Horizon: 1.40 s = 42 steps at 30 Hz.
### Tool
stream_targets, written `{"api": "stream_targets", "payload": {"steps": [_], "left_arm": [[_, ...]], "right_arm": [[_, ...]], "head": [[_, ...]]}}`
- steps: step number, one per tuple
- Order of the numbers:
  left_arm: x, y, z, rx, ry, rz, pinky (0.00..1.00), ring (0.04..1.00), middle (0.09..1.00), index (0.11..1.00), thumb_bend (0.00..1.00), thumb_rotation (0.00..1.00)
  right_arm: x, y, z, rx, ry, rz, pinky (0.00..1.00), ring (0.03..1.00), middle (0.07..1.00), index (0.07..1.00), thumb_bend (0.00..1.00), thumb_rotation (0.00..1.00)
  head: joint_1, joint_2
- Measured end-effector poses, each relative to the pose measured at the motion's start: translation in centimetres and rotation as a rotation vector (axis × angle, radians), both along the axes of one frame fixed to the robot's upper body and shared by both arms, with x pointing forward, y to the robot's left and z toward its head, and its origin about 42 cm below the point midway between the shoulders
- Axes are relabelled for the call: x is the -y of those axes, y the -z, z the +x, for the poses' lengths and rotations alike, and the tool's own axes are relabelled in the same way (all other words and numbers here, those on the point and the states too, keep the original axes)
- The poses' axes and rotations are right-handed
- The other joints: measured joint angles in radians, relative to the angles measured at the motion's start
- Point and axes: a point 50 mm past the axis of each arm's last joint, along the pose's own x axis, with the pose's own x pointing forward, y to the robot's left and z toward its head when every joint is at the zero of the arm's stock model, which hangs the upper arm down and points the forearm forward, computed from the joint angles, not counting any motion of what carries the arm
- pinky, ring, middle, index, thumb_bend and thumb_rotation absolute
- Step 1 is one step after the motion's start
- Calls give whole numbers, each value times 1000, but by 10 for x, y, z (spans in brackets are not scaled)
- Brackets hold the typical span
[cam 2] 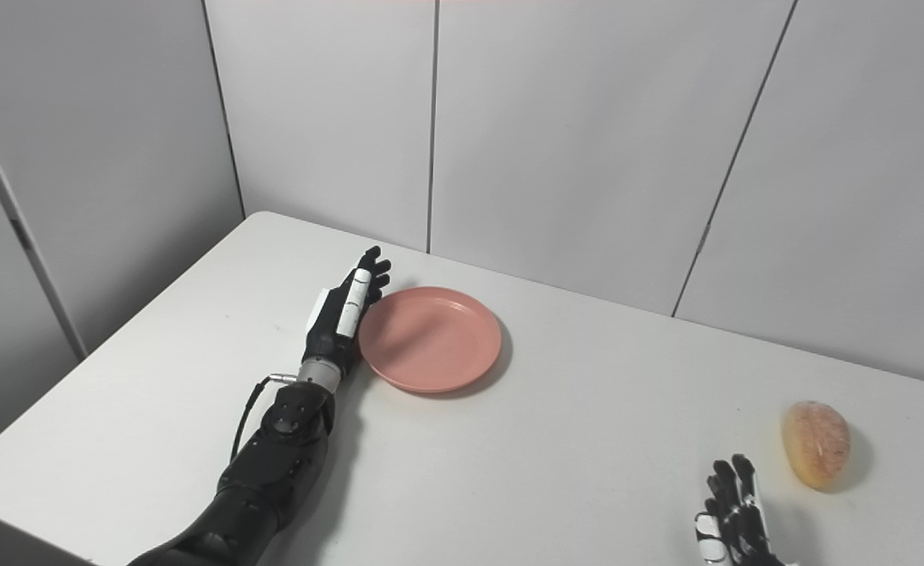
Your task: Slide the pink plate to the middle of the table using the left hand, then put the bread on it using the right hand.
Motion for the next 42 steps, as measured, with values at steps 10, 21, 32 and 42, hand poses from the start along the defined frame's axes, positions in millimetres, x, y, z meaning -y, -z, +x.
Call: {"api": "stream_targets", "payload": {"steps": [10, 21, 32, 42], "left_arm": [[19, -4, 0, 16, 50, 36, 912, 908, 904, 906, 729, 1000], [24, -8, -3, 1, 78, 17, 944, 926, 919, 923, 733, 1000], [53, -2, -6, -10, 154, -18, 949, 925, 917, 920, 749, 1000], [55, 2, -9, -25, 205, -49, 986, 944, 926, 933, 741, 1000]], "right_arm": [[-2, -2, -3, 4, 1, 11, 1000, 959, 949, 980, 542, 725], [-3, -2, -8, -16, 8, 32, 1000, 951, 942, 972, 566, 716], [-10, 1, -7, -28, 41, 34, 1000, 928, 924, 956, 584, 681], [-30, 2, 1, -39, 62, 44, 985, 913, 916, 948, 603, 696]], "head": [[-40, -8], [-95, 0], [-239, -2], [-366, 0]]}}
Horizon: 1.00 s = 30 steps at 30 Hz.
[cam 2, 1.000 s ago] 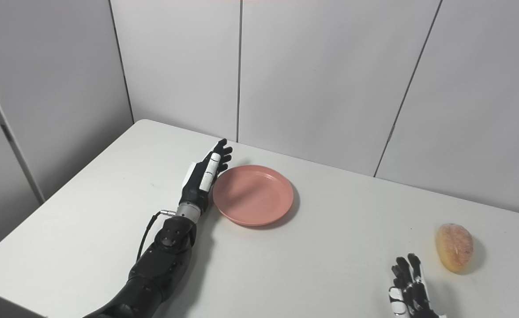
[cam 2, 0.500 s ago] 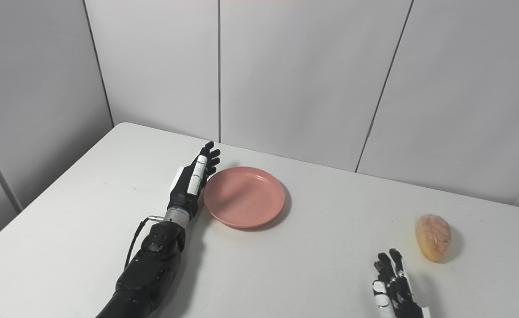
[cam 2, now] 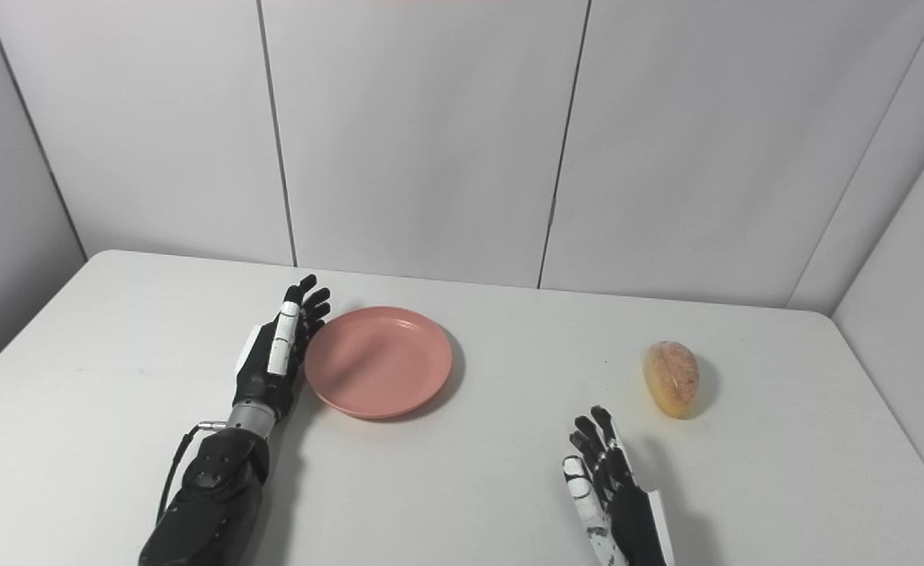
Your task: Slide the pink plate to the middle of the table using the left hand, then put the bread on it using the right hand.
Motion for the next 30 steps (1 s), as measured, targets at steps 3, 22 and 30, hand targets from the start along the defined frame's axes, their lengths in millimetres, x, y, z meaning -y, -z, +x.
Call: {"api": "stream_targets", "payload": {"steps": [3, 22, 30], "left_arm": [[1, 1, 0, -4, 9, -8, 975, 937, 919, 926, 740, 1000], [43, 8, -5, -34, 79, -93, 959, 939, 925, 928, 757, 1000], [58, 9, -7, -39, 103, -103, 956, 940, 936, 933, 743, 1000]], "right_arm": [[-5, 0, 1, 0, 2, -15, 984, 910, 917, 950, 596, 726], [-9, -1, 6, 10, 9, -31, 1000, 916, 929, 959, 603, 748], [-7, -2, 5, 12, 14, -29, 998, 913, 926, 963, 600, 736]], "head": [[-34, -5], [-34, 5], [-31, 6]]}}
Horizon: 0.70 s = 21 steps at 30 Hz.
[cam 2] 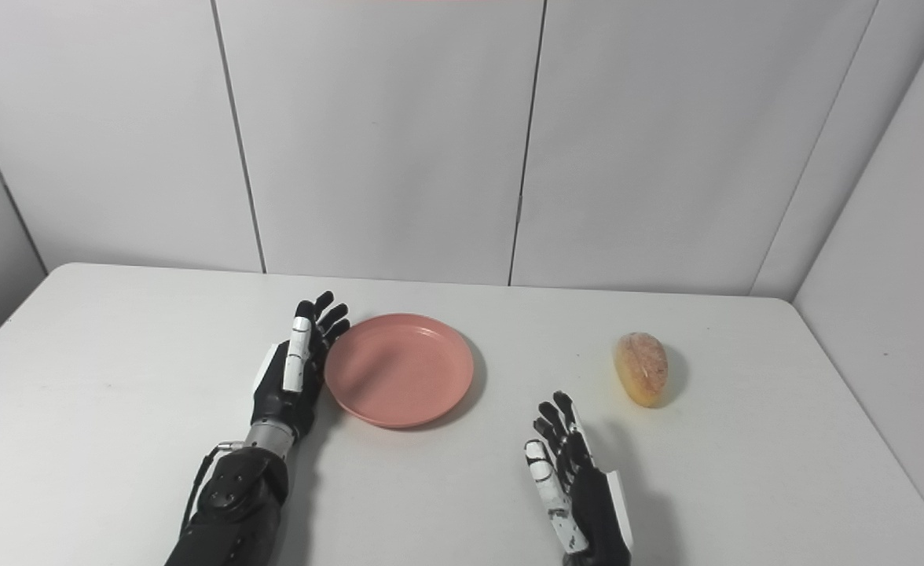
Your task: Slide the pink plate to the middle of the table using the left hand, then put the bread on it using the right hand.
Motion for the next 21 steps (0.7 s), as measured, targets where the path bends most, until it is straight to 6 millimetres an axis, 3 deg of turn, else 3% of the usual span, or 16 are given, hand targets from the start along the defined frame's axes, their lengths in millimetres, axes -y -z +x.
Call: {"api": "stream_targets", "payload": {"steps": [21], "left_arm": [[7, 1, 0, -2, 15, 12, 959, 942, 933, 929, 786, 1000]], "right_arm": [[-5, -6, -1, 16, 6, 33, 994, 917, 924, 962, 624, 697]], "head": [[-51, -5]]}}
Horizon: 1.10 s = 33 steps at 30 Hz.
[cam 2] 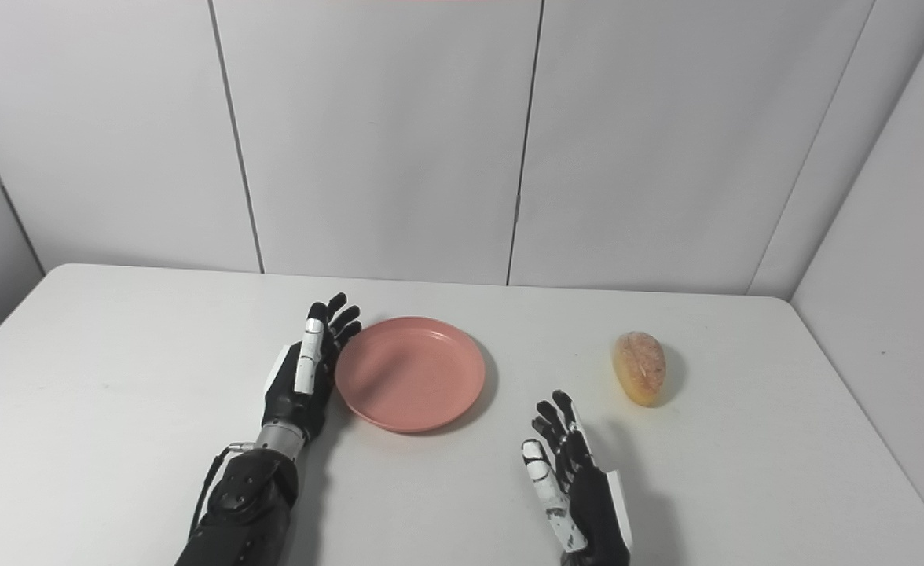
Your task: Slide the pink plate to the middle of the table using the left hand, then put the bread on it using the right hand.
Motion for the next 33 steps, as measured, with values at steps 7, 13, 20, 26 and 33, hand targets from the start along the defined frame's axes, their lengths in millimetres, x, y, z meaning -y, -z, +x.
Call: {"api": "stream_targets", "payload": {"steps": [7, 13, 20, 26, 33], "left_arm": [[0, 0, 4, 2, -4, 8, 940, 942, 939, 934, 750, 1000], [-4, -1, 9, 6, -9, -14, 978, 967, 964, 956, 723, 1000], [-3, -2, 14, 15, 2, -7, 974, 972, 972, 964, 739, 1000], [-3, -2, 15, 17, 6, 0, 977, 977, 980, 972, 744, 1000], [-3, -2, 15, 19, 18, 10, 999, 987, 990, 984, 717, 1000]], "right_arm": [[0, -30, -2, 63, 4, -38, 1000, 960, 975, 1000, 639, 688], [12, -70, 2, 124, 82, -265, 897, 995, 1000, 1000, 660, 642], [15, -90, 12, 164, 123, -408, 952, 1000, 1000, 1000, 640, 476], [30, -113, 33, 209, 186, -529, 955, 994, 1000, 1000, 627, 439], [39, -119, 58, 203, 253, -646, 882, 975, 1000, 1000, 612, 406]], "head": [[-29, -2], [-55, -3], [-72, 0], [-77, 5], [-100, 5]]}}
